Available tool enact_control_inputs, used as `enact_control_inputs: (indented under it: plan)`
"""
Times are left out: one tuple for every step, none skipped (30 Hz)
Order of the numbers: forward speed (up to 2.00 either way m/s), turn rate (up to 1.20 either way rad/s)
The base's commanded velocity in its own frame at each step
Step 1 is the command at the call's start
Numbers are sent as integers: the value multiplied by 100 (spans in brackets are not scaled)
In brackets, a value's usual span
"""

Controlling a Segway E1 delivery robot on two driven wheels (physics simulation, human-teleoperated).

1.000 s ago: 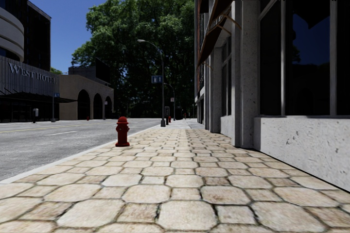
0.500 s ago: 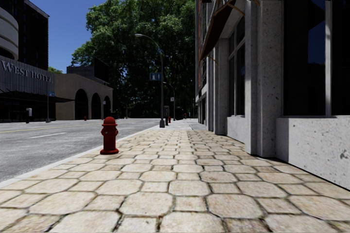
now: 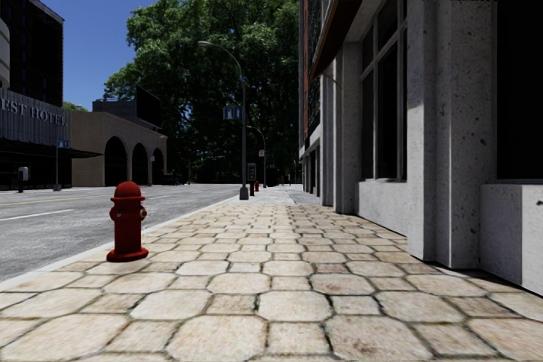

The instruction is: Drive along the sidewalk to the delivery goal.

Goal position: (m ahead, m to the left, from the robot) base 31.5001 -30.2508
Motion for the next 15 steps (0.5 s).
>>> enact_control_inputs:
  plan:
    - [200,0]
    - [200,0]
    - [200,0]
    - [200,0]
    - [200,0]
    - [200,0]
    - [200,0]
    - [200,0]
    - [200,0]
    - [200,0]
    - [200,0]
    - [200,0]
    - [200,0]
    - [200,0]
    - [200,0]
